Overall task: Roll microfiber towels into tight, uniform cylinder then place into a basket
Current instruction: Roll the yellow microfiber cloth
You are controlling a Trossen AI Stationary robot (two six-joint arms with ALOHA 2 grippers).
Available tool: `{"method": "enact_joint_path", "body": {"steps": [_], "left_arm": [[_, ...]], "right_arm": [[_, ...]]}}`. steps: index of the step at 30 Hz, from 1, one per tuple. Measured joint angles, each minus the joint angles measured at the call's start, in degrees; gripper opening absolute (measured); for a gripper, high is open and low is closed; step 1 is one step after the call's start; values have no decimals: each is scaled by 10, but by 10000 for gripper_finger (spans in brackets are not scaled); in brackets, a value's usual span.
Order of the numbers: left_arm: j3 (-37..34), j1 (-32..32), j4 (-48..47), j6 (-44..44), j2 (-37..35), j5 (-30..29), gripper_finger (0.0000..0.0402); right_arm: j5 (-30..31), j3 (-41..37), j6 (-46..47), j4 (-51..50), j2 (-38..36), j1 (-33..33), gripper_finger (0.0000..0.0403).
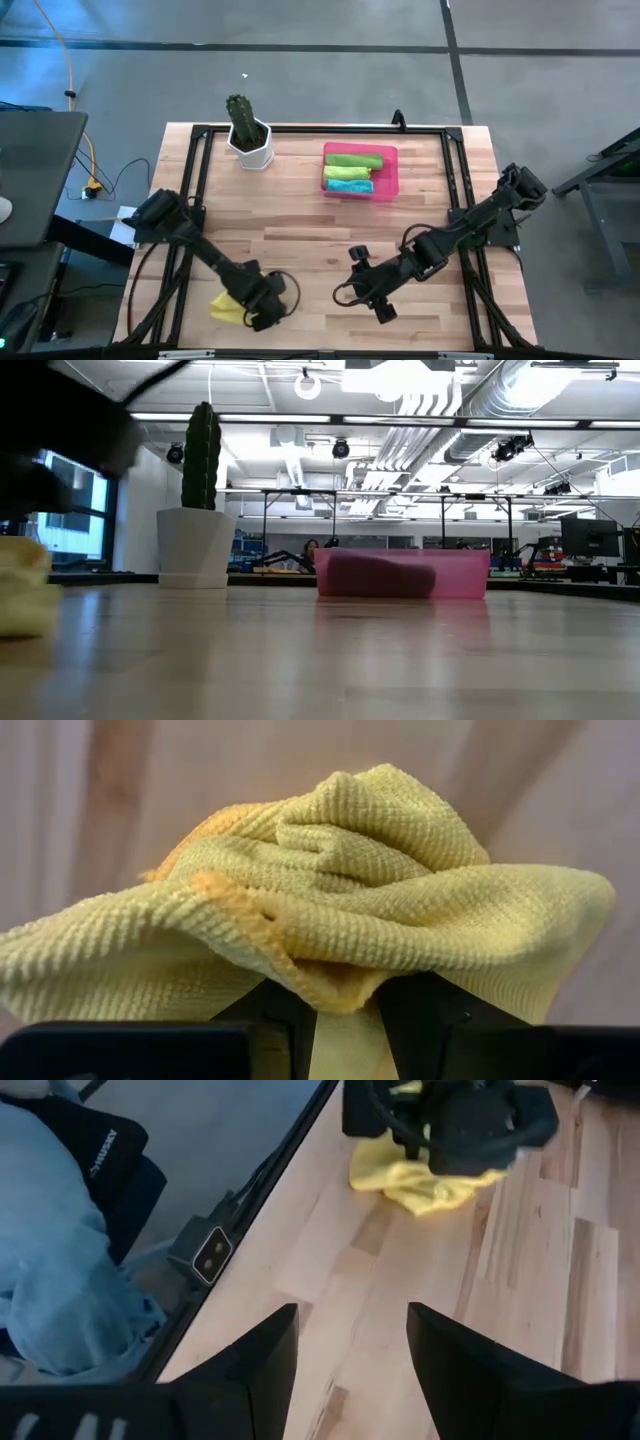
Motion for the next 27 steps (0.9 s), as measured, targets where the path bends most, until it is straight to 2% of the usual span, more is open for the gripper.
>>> {"method": "enact_joint_path", "body": {"steps": [4, 15, 27], "left_arm": [[-1, 35, 41, 60, 0, -12, 94], [-4, 122, 228, 198, 6, -28, 94], [-4, 191, 248, 242, 7, -42, 94]], "right_arm": [[0, 0, -10, 0, 0, 0, 181], [0, 0, -10, 1, 0, 0, 181], [1, 0, -10, 1, 0, 0, 181]]}}
